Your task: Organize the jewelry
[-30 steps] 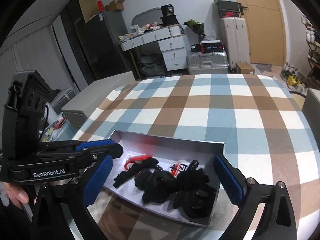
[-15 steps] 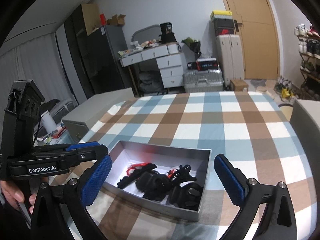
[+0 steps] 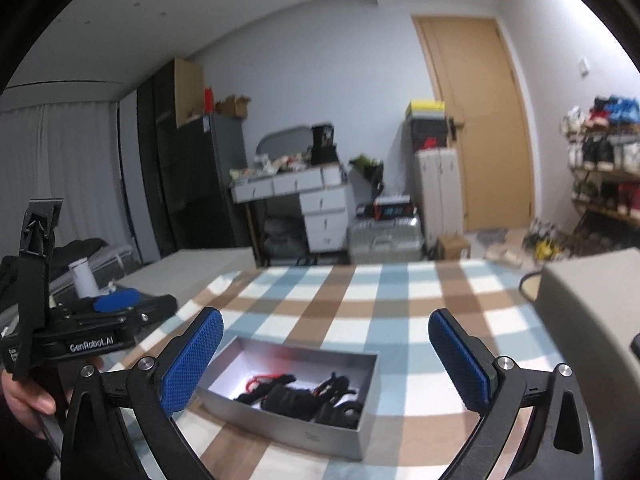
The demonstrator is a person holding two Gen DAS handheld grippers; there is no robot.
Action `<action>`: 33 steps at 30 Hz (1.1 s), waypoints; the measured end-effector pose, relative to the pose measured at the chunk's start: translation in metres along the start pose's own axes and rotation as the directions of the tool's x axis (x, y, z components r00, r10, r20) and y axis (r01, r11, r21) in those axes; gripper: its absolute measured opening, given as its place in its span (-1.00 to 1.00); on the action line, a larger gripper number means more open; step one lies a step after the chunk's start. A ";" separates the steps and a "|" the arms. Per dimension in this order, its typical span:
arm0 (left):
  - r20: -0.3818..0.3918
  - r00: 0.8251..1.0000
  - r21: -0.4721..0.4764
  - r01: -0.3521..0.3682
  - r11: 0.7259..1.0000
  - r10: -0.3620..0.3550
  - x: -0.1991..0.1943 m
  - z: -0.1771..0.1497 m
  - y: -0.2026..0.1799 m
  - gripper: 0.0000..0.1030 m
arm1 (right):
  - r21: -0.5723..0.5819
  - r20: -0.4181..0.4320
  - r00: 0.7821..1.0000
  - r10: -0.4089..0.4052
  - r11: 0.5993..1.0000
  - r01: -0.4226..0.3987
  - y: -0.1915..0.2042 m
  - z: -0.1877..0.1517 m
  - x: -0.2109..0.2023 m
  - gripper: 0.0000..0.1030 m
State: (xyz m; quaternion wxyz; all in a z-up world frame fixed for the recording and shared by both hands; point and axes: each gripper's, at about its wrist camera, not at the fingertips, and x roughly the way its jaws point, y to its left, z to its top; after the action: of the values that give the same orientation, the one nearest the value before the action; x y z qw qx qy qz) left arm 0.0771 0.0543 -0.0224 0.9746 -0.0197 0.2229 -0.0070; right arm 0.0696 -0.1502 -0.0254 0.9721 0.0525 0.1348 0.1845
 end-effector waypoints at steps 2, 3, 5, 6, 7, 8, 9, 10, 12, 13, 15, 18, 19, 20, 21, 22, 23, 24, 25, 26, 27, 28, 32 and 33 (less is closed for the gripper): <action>0.053 0.998 -0.019 -0.040 0.999 0.041 -0.006 0.000 0.005 0.90 | -0.018 0.057 0.998 -0.017 1.000 0.018 0.001 -0.001 -0.010 1.00; 0.071 0.996 -0.027 -0.056 0.998 0.058 -0.007 -0.001 0.007 0.98 | -0.022 0.071 0.997 -0.020 1.000 0.021 0.001 -0.001 -0.012 1.00; 0.121 0.988 -0.036 -0.087 0.996 0.091 -0.011 -0.004 0.010 0.98 | -0.037 0.113 0.993 -0.028 0.999 0.032 0.001 -0.004 -0.017 1.00; 0.131 0.986 -0.035 -0.097 0.995 0.101 -0.011 -0.006 0.010 0.98 | -0.048 0.129 0.991 -0.032 0.998 0.038 0.001 -0.005 -0.019 1.00; 0.146 0.983 -0.033 -0.108 0.994 0.111 -0.011 -0.008 0.010 0.98 | -0.060 0.143 0.989 -0.037 0.997 0.046 0.002 -0.007 -0.020 1.00; 0.163 0.979 -0.031 -0.115 0.993 0.119 -0.011 -0.010 0.011 0.98 | -0.077 0.156 0.987 -0.045 0.995 0.058 0.003 -0.009 -0.020 1.00; 0.174 0.977 -0.032 -0.121 0.992 0.124 -0.013 -0.012 0.011 0.98 | -0.087 0.164 0.985 -0.050 0.994 0.065 0.004 -0.011 -0.021 1.00; 0.188 0.974 -0.034 -0.124 0.992 0.128 -0.012 -0.015 0.012 0.98 | -0.102 0.175 0.983 -0.060 0.992 0.078 0.005 -0.013 -0.019 1.00; 0.195 0.972 -0.040 -0.128 0.991 0.133 -0.010 -0.019 0.013 0.98 | -0.119 0.189 0.980 -0.069 0.989 0.093 0.006 -0.017 -0.018 1.00; 0.193 0.972 -0.047 -0.127 0.991 0.134 -0.008 -0.021 0.014 0.98 | -0.127 0.190 0.978 -0.082 0.986 0.108 0.006 -0.020 -0.016 1.00; 0.192 0.972 -0.056 -0.130 0.990 0.138 -0.008 -0.024 0.013 0.98 | -0.137 0.183 0.979 -0.091 0.984 0.117 0.006 -0.024 -0.012 1.00; 0.201 0.967 -0.044 -0.153 0.987 0.159 -0.008 -0.032 0.009 0.98 | -0.137 0.154 0.981 -0.115 0.981 0.137 0.004 -0.033 -0.004 1.00; 0.205 0.964 -0.040 -0.162 0.986 0.167 -0.007 -0.033 0.007 0.98 | -0.133 0.139 0.982 -0.127 0.980 0.146 0.002 -0.035 -0.001 1.00; 0.206 0.964 -0.031 -0.168 0.985 0.171 -0.006 -0.035 0.005 0.98 | -0.130 0.125 0.983 -0.131 0.980 0.147 0.001 -0.038 0.002 1.00; 0.205 0.964 -0.023 -0.171 0.985 0.172 -0.006 -0.037 0.003 0.98 | -0.128 0.119 0.984 -0.133 0.981 0.148 -0.001 -0.040 0.003 1.00; 0.202 0.964 -0.016 -0.172 0.985 0.172 -0.005 -0.038 0.001 0.98 | -0.124 0.109 0.984 -0.138 0.981 0.151 -0.002 -0.040 0.004 1.00; 0.198 0.965 -0.010 -0.172 0.985 0.171 -0.004 -0.039 0.000 0.98 | -0.119 0.108 0.985 -0.137 0.982 0.149 -0.002 -0.040 0.003 1.00; 0.194 0.967 -0.007 -0.168 0.986 0.167 -0.004 -0.041 -0.002 0.98 | -0.118 0.108 0.985 -0.134 0.982 0.147 -0.003 -0.040 0.002 1.00; 0.191 0.968 -0.006 -0.161 0.987 0.160 -0.003 -0.042 -0.002 0.98 | -0.119 0.100 0.986 -0.134 0.982 0.145 -0.003 -0.040 0.003 1.00; 0.191 0.969 -0.003 -0.156 0.988 0.153 -0.003 -0.043 -0.004 0.98 | -0.122 0.092 0.986 -0.137 0.981 0.148 -0.003 -0.040 0.004 1.00; 0.193 0.969 0.007 -0.158 0.987 0.153 -0.002 -0.045 -0.006 0.98 | -0.123 0.085 0.987 -0.139 0.981 0.148 -0.003 -0.041 0.005 1.00; 0.189 0.970 0.019 -0.161 0.987 0.155 0.000 -0.046 -0.008 0.98 | -0.125 0.072 0.987 -0.140 0.981 0.148 -0.003 -0.041 0.007 1.00; 0.152 0.978 0.028 -0.146 0.989 0.140 0.003 -0.045 -0.008 0.98 | -0.121 0.020 0.989 -0.144 0.982 0.145 -0.006 -0.042 0.015 1.00; 0.149 0.979 0.022 -0.145 0.989 0.140 0.002 -0.045 -0.007 0.98 | -0.117 0.009 0.989 -0.148 0.982 0.148 -0.007 -0.043 0.017 1.00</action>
State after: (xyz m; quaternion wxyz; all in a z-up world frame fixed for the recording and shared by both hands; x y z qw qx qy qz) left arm 0.0590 0.0458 -0.0630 0.9866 0.0119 0.1512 0.0607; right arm 0.0753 -0.1482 -0.0716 0.9846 -0.0150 0.1272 0.1192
